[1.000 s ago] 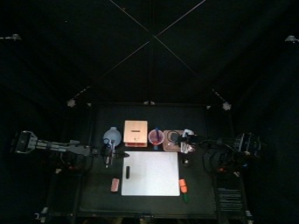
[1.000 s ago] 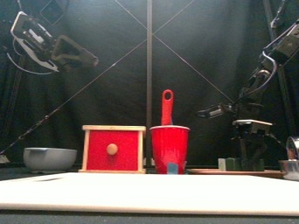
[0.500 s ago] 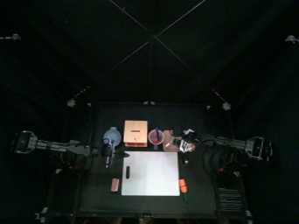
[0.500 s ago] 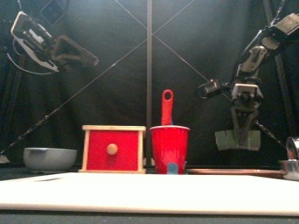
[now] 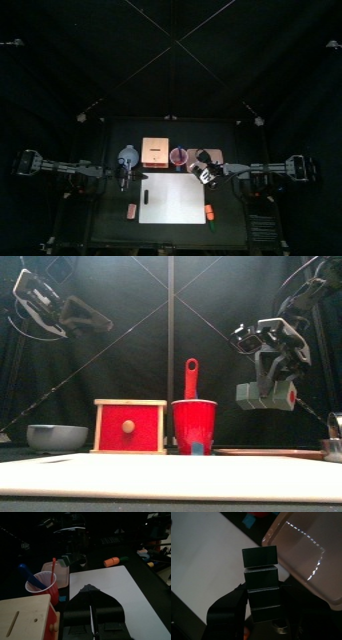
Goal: Place sushi on board then cut the sushi with the knife then place the pieces on the plate
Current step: Place the sushi on the board
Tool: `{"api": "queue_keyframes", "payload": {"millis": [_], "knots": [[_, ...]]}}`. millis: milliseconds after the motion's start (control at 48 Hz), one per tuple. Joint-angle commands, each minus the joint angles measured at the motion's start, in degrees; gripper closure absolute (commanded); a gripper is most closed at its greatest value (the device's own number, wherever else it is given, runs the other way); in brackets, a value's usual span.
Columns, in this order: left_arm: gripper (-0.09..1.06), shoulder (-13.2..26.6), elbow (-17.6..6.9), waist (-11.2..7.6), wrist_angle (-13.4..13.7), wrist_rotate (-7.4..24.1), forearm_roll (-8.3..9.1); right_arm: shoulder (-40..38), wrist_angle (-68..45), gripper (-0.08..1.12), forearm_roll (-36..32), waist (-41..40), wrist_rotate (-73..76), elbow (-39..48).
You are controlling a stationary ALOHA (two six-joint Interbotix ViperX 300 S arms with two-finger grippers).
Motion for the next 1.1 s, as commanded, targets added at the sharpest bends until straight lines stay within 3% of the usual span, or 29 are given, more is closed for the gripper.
{"api": "queue_keyframes", "payload": {"millis": [21, 229, 438, 667, 1104], "knots": [[0.96, -0.2, -0.6, 0.26, -0.4, 0.0, -0.09, 1.8, -0.6, 0.53, -7.7, 5.8, 13.8, -2.6], [0.96, -0.2, -0.6, 0.35, -0.4, -0.1, -0.09, 9.4, 3.3, 0.53, -21.6, 14.1, 40.7, -8.0], [0.96, -0.6, -0.6, 0.35, -0.4, 0.0, -0.09, 17.8, 11.4, 0.54, -27.9, 20.6, 61.7, -15.1], [0.96, -0.9, -0.6, 0.70, -0.4, 0.1, 0.00, 27.7, 15.8, 0.54, -27.9, 22.9, 71.2, -25.5], [0.96, -1.1, -0.4, 0.79, -0.3, 0.1, 0.26, 38.7, 29.6, 0.53, -16.3, 22.3, 70.5, -40.0]]}}
